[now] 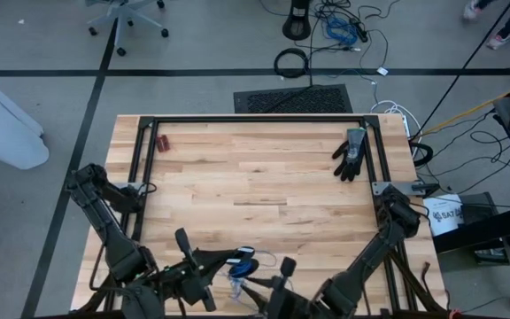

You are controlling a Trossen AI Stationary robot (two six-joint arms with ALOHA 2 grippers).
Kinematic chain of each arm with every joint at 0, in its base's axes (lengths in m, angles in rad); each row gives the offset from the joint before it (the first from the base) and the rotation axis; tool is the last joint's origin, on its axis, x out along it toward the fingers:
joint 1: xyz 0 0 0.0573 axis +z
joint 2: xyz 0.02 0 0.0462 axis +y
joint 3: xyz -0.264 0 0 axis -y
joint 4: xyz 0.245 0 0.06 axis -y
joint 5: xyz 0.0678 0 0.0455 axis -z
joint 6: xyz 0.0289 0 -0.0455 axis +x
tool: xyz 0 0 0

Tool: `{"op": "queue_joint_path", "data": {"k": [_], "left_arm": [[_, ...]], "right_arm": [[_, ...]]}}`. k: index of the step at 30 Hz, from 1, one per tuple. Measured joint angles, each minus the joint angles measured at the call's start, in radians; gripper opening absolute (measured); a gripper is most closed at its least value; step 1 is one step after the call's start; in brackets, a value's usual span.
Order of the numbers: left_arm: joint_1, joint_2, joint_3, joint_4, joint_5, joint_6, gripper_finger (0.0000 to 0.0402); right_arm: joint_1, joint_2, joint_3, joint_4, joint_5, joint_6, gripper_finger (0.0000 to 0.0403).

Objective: Coil cords
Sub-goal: Coil the blue wire onto a spool

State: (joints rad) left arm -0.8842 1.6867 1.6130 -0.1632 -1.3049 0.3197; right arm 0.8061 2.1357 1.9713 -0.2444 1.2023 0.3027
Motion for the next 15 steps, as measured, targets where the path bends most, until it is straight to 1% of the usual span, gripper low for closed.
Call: {"op": "queue_joint_path", "data": {"k": [3, 9, 12, 15], "left_arm": [[-0.003, 0.000, 0.017, 0.000, 0.000, -0.032, 0.0006], [0.003, 0.000, 0.025, 0.000, 0.000, -0.102, 0.0006], [0.008, 0.000, 0.026, 0.002, 0.000, -0.112, 0.0006], [0.015, 0.000, 0.026, 0.005, 0.000, -0.141, 0.0006]], "right_arm": [[0.030, 0.000, 0.000, -0.042, 0.004, -0.001, 0.0075], [0.049, 0.002, 0.000, -0.040, 0.005, -0.016, 0.0075], [0.033, 0.017, 0.000, 0.001, 0.014, -0.020, 0.0075], [0.012, 0.037, 0.000, 0.055, 0.034, -0.066, 0.0075]]}}
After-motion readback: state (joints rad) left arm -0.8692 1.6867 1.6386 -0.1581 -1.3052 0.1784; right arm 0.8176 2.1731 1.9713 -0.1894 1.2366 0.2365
